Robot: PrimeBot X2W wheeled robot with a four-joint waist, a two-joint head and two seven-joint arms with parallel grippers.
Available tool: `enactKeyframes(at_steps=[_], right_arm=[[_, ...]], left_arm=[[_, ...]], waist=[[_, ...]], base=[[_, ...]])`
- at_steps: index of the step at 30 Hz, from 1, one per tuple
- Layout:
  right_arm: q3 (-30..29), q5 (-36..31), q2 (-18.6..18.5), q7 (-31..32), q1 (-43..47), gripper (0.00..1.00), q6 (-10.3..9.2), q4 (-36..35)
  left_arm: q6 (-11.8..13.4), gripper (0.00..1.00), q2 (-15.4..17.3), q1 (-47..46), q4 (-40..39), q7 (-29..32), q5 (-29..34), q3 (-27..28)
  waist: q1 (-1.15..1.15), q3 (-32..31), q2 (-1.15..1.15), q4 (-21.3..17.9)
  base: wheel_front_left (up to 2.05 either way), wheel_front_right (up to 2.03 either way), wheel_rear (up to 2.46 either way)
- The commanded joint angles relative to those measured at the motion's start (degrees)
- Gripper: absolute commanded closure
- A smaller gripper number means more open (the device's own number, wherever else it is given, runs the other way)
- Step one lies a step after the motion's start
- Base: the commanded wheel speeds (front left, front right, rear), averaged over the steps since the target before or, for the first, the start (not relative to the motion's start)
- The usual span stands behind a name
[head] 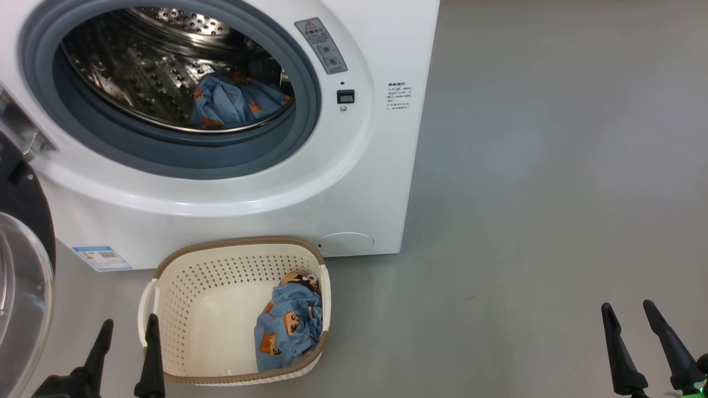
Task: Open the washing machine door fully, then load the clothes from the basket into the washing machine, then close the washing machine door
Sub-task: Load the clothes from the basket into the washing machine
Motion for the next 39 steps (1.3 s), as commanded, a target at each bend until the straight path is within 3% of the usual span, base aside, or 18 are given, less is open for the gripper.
enactKeyframes(at_steps=[1, 19, 26, 39], right_arm=[[1.1, -0.7, -1.0, -0.3, -0.6, 0.00, 0.35, -1.6], [2.2, -0.5, -0.5, -0.3, -2.1, 0.00, 0.35, -2.1], [2.7, -0.4, -0.1, -0.3, -3.9, 0.00, 0.35, -2.7], [2.7, 0.0, -0.3, -0.3, -9.9, 0.00, 0.35, -4.5]], left_arm=[[0.2, 0.00, 0.7, -0.5, -1.8, -0.4, -0.6, 1.8], [0.6, 0.00, 0.7, -1.7, 1.2, -0.4, -2.5, -1.9], [0.9, 0.00, 0.7, -5.2, 7.2, -0.4, -5.4, -4.9], [0.2, 0.00, 0.7, -20.4, 25.1, -0.4, -4.3, -10.6]], waist=[[0.00, 0.0, 0.00, -0.1], [0.00, 2.3, 0.00, -0.8], [0.00, 5.9, 0.00, -0.8], [0.00, 17.7, 0.00, -1.0]], base=[[0.00, 0.00, 0.00], [0.00, 0.00, 0.00], [0.00, 0.00, 0.00], [0.00, 0.00, 0.00]])
